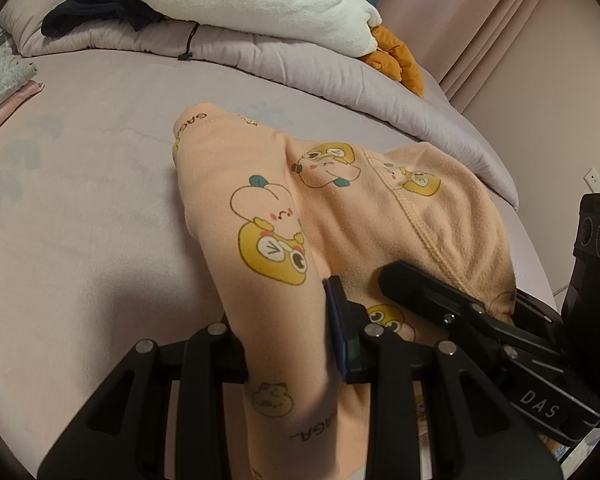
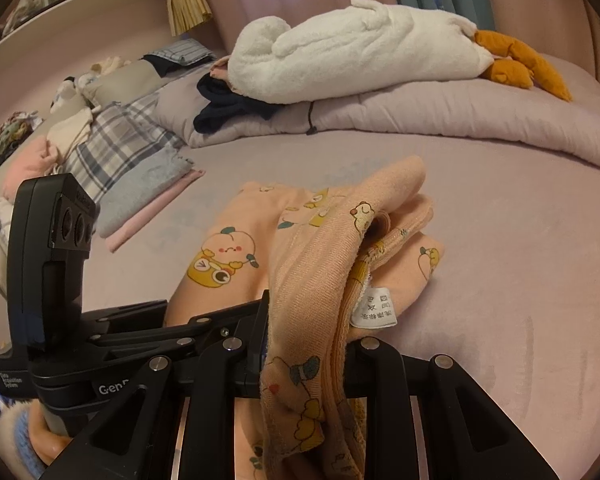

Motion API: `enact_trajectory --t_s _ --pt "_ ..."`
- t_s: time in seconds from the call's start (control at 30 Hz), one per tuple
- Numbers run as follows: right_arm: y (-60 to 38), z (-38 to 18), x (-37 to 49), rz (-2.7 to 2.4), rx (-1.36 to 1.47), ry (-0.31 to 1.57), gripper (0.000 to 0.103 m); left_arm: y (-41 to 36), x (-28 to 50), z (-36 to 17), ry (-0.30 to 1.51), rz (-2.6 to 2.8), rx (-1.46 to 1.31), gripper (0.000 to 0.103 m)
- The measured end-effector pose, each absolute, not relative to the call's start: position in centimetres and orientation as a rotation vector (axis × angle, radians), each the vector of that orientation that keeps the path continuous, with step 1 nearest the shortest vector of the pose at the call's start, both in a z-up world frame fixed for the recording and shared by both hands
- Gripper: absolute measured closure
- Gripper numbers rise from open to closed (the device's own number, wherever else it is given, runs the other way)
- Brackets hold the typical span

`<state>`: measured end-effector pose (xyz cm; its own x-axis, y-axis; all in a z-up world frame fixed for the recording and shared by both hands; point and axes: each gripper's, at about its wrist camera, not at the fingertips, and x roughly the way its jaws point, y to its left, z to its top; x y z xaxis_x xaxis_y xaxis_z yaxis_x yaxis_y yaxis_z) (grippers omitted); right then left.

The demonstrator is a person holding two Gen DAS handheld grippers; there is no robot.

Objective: Fold small clothes

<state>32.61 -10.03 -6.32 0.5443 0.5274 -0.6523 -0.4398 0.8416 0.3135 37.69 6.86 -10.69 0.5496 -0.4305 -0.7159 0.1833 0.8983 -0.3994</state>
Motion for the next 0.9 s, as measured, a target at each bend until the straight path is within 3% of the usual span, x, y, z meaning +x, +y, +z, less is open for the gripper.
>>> enact_trajectory --t_s 0.9 --pt "-9.83 -7.26 33.36 0.561 0.129 0.857 0.078 6.69 38.29 -11.66 0.956 -0.347 -0.268 0.072"
